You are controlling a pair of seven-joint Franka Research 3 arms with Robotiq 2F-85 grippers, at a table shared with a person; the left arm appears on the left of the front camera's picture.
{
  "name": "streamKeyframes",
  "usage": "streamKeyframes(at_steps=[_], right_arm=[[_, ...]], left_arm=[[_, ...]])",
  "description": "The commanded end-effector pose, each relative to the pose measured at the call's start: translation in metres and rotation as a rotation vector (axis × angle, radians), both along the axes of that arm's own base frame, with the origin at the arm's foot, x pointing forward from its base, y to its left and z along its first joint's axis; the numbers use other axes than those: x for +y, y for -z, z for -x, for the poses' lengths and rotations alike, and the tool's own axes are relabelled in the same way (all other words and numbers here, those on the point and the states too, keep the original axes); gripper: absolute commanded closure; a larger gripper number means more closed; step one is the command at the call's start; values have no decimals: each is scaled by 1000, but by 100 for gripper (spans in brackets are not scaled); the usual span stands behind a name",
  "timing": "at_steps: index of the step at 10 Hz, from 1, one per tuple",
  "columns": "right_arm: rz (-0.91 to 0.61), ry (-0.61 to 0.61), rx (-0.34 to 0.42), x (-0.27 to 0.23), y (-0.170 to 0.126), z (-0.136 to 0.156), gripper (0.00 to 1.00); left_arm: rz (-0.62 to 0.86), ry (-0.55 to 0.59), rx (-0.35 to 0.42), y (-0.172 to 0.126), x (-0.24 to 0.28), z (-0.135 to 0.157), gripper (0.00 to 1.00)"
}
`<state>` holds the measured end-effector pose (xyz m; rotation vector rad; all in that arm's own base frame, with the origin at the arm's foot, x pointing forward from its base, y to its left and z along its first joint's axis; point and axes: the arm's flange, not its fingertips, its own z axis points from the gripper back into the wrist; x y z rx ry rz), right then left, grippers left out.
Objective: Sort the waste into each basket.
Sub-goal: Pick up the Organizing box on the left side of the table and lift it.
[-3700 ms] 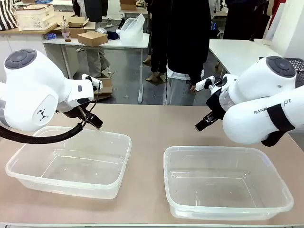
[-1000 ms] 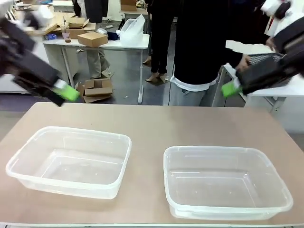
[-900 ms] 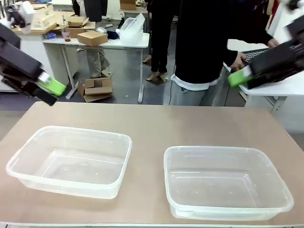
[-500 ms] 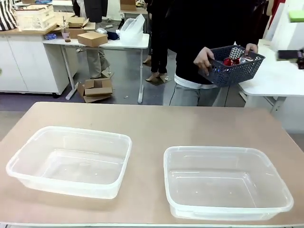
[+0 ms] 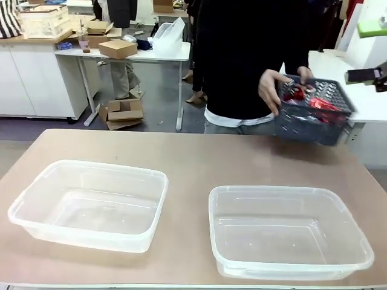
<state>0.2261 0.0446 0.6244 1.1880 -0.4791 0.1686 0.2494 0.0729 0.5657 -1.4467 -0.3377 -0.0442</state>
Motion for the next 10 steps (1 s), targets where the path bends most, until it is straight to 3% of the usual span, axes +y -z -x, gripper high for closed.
streamKeyframes(at_steps=[1, 10], right_arm=[[-23, 0, -31, -7, -1, -5, 0], [-23, 0, -31, -7, -1, -5, 0]], left_arm=[[6, 9, -32, -2, 3, -2, 0], [6, 9, -32, -2, 3, -2, 0]])
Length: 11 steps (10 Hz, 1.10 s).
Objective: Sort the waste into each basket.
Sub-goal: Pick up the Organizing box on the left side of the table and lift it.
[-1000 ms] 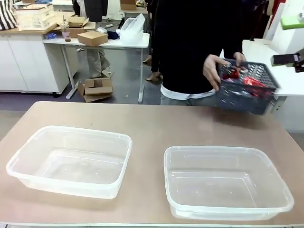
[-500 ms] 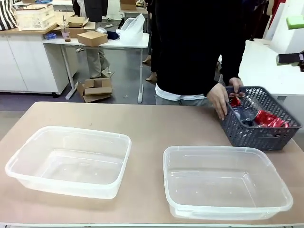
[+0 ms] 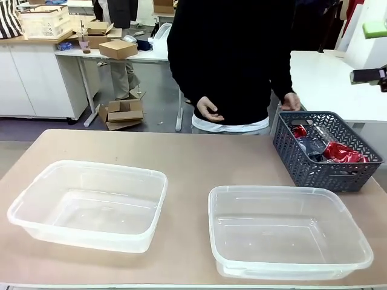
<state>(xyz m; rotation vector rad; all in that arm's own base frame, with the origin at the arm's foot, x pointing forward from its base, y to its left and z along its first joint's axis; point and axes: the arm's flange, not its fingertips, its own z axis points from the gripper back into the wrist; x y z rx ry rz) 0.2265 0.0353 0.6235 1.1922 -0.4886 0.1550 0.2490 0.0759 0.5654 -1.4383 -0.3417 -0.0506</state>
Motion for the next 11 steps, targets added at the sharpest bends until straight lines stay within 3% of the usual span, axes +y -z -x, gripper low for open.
streamKeyframes(at_steps=[1, 4, 5, 8, 10, 11], right_arm=[[1, -1, 1, 0, 0, 0, 0], [4, 4, 6, -2, 1, 1, 0], [59, -48, 5, 27, -12, -13, 0], [374, -86, 114, 186, -31, -66, 0], [615, -188, 198, 286, 1, -66, 0], [692, -325, 259, 316, 22, -54, 0]], left_arm=[[-2, 0, 1, 0, 0, 0, 0], [-3, -7, 3, 0, 1, 0, 0], [-142, 12, -3, -7, -3, 1, 0], [-731, 142, -22, -20, -9, 17, 0], [-896, 210, -34, -5, -23, 31, 0], [-890, 254, -28, 16, -41, 32, 0]])
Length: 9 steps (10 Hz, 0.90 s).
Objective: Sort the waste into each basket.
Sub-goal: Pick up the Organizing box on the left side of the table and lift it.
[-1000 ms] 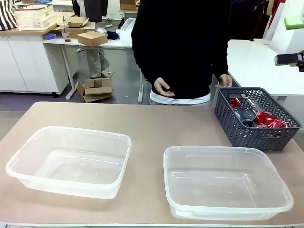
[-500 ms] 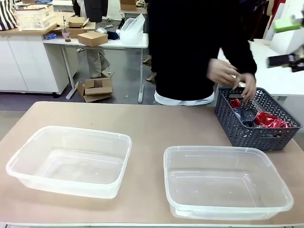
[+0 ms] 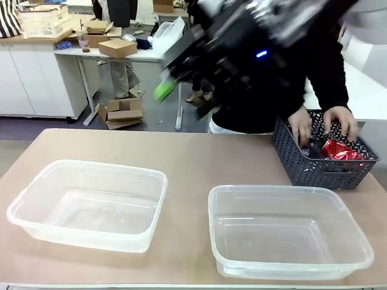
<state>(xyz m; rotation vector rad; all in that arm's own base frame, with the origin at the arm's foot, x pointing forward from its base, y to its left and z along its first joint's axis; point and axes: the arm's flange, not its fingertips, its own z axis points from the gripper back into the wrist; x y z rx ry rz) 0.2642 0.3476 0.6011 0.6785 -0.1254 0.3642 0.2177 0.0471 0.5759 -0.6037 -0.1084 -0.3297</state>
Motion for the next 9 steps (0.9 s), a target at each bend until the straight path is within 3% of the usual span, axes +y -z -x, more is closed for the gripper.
streamKeyframes(at_steps=[1, 2, 3, 4, 7, 8, 9], right_arm=[[161, -138, 129, 8, 9, -3, 0], [177, -77, 103, -8, 6, 2, 0], [122, 10, 45, -51, -15, -1, 0], [152, -94, 92, 23, 30, 5, 0], [147, -93, 88, 1, 19, -1, 0], [148, 85, 236, 28, 52, 5, 0], [159, 211, 272, 55, 89, 16, 0]], left_arm=[[-34, 66, -4, 50, -30, -4, 0], [38, 54, -29, 70, -47, -13, 0], [170, -50, 6, 62, -48, -27, 0], [-27, 70, -3, 48, -31, -4, 0], [16, 54, 1, 54, -41, -17, 0], [-127, 52, -70, 69, -47, -14, 0], [-187, 83, -89, 89, -43, -11, 0]])
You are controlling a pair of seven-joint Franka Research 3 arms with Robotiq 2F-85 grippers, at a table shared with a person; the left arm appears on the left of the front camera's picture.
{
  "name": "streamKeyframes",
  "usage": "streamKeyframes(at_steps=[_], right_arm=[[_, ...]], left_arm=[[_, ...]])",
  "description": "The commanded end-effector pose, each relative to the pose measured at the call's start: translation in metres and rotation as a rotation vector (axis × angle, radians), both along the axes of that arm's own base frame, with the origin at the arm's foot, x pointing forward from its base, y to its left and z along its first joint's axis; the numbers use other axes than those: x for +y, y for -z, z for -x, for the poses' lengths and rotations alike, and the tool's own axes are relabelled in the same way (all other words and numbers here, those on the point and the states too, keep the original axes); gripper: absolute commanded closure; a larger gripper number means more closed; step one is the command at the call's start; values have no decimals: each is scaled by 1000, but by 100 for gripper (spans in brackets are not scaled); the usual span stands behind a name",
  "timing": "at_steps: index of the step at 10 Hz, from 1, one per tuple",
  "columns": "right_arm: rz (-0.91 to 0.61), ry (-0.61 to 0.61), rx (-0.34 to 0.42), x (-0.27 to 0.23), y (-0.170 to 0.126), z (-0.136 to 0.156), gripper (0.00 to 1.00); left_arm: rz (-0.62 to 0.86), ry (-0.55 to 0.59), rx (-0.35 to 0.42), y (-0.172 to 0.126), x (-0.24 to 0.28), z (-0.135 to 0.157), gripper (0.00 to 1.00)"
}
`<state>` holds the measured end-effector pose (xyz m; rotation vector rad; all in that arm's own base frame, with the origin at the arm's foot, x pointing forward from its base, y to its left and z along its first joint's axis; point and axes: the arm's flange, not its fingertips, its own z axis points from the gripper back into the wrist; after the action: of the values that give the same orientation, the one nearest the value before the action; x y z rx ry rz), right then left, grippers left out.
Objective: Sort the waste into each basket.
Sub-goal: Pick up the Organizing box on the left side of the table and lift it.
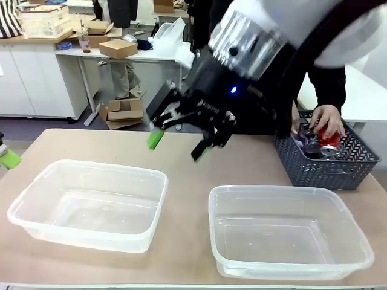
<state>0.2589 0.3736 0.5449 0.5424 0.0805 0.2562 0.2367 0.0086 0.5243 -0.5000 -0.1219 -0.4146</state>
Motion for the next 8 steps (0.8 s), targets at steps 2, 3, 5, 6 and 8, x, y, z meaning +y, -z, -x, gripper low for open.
streamKeyframes(at_steps=[2, 3, 5, 6, 8], right_arm=[[112, 458, 11, 60, 85, 32, 0], [139, 500, 19, 64, 99, 39, 0], [221, 498, 108, 82, 126, 46, 0], [263, 536, 104, 75, 121, 44, 0], [164, 496, 53, 61, 128, 56, 0]], left_arm=[[-167, -30, -55, 65, 4, 8, 0], [-134, 4, -48, 77, 5, 7, 0], [-145, -11, -20, 119, -1, -11, 0], [-118, -71, 36, 140, -7, -22, 0], [-152, -10, -20, 28, 16, -41, 0]])
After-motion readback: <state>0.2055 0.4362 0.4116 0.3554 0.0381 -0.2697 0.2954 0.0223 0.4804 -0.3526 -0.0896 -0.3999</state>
